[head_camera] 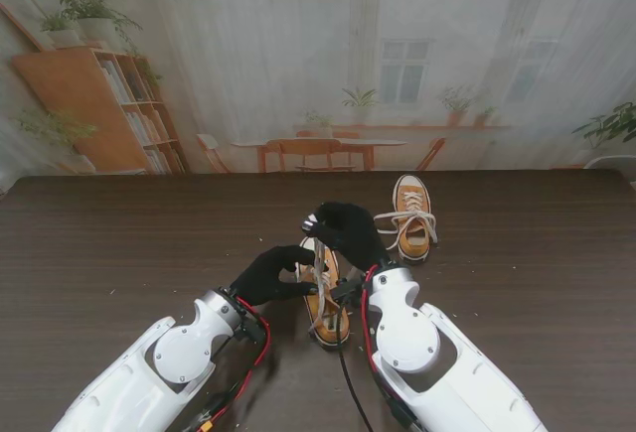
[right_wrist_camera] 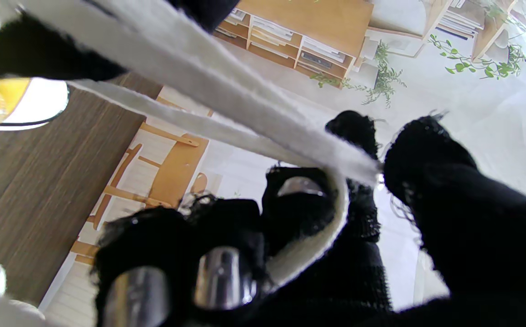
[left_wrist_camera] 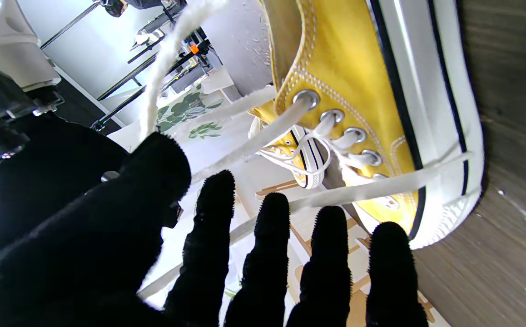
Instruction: Tie the shoelaces into a bow on the shoes
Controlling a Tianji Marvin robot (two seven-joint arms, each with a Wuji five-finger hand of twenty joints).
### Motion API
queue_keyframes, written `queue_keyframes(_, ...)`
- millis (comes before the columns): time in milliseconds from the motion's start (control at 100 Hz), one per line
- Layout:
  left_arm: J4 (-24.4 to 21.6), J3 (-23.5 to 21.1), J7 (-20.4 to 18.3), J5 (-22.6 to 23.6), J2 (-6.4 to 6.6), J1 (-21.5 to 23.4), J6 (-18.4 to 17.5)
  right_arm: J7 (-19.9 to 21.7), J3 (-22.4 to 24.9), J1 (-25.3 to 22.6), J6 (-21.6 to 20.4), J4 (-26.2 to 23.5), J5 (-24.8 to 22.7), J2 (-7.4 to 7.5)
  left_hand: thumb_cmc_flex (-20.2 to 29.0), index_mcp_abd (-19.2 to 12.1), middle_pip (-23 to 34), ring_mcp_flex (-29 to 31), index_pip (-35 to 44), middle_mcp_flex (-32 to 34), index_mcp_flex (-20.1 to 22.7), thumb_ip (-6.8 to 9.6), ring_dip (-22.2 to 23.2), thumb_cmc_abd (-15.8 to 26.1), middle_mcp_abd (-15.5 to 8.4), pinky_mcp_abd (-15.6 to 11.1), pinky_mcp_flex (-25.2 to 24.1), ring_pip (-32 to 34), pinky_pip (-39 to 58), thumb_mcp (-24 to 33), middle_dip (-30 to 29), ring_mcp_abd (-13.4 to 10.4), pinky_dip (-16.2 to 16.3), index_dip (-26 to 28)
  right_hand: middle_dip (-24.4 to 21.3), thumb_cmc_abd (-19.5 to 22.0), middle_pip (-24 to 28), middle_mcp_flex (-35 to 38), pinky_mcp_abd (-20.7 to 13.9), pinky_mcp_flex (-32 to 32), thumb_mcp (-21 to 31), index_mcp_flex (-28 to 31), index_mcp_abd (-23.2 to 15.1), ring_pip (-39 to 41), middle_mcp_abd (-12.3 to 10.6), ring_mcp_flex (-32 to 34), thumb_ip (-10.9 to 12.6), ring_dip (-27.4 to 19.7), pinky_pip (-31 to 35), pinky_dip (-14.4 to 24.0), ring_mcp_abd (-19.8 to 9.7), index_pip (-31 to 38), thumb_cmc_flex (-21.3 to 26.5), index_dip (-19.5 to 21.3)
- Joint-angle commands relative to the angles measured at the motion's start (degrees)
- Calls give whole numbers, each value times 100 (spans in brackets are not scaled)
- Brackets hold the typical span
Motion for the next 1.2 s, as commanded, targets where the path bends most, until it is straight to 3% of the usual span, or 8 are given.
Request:
queue_keyframes(0,-30,6,-237,-95,-5,-18,15,104,18,-37,4,-36,-4,35,-311,68,86,-108,69,-132,93,58,101,131,-27,-81,-98,41,-35,35,138,-64,73,108,-63,-95,118,-51,-158,111,226,-184,-194,98,-43,85,-30,-63,1614,-44,15,112,36,-61)
queue_keyframes(180,-132,-74,-1132,-639,179,-20,33,138,42,-59,23,-61,3,48,102,32,-45,-354,237,-340,145,-163,79,189,-15,-201,-299,-117,-292,-61,115,-94,53,104,-64,-94,117,-52,-159,111,228,-181,-196,99,-51,85,-30,-65,1616,-47,13,118,36,-62)
queue_keyframes(290,-124,-98,-1383,-698,256,-38,-62,142,48,-63,28,-71,21,47,592,-282,-45,-357,1184,-331,62,-73,107,199,-45,-210,-299,-138,-353,-571,113,-120,156,126,-63,-93,118,-58,-160,111,230,-183,-200,99,-54,85,-30,-66,1617,-49,13,119,32,-62)
queue_keyframes(440,-134,-139,-1495,-743,288,-8,-76,134,46,-61,40,-71,38,42,529,-854,-31,-364,2786,-391,-388,-72,123,277,-33,-259,-288,-112,-361,-718,122,-144,191,1136,-61,-93,120,-70,-160,111,240,-190,-200,99,-57,85,-30,-67,1618,-52,13,119,30,-63)
queue_keyframes(540,-163,-210,-1479,-756,280,51,16,153,46,-65,58,-78,40,47,255,-786,70,-387,3404,-453,-763,-137,149,270,18,-258,-305,-89,-363,-1207,236,-124,241,1637,-62,-92,121,-70,-160,110,241,-190,-200,100,-52,85,-34,-68,1619,-54,13,120,23,-63)
queue_keyframes(810,-269,-314,-1386,-715,237,104,429,251,68,13,132,-54,225,42,-214,-379,51,-377,3141,-468,-715,-83,193,752,121,-195,-272,-44,-261,-1683,320,-25,309,2099,-61,-77,129,-56,-168,116,240,-187,-195,113,-54,88,-38,-64,1634,-52,10,130,3,-57)
queue_keyframes(1050,-265,-290,-1537,-776,253,16,603,863,272,97,280,-92,1636,46,-317,-9,-103,-438,1851,-551,-673,106,190,1083,211,-212,-318,-86,-254,-1751,247,-22,285,1525,-32,-106,200,-15,-250,159,245,-169,-158,296,3,89,-34,11,1652,230,-112,161,36,-34)
queue_keyframes(1190,-231,-214,-1650,-796,275,-74,581,1152,385,161,284,-37,2185,62,-326,-48,-110,-431,1820,-522,-612,85,189,1055,114,-224,-329,-102,-265,-1717,240,-35,282,1530,-18,-89,206,-46,-255,161,238,-186,-191,301,-19,88,-36,14,1652,278,-126,180,21,15)
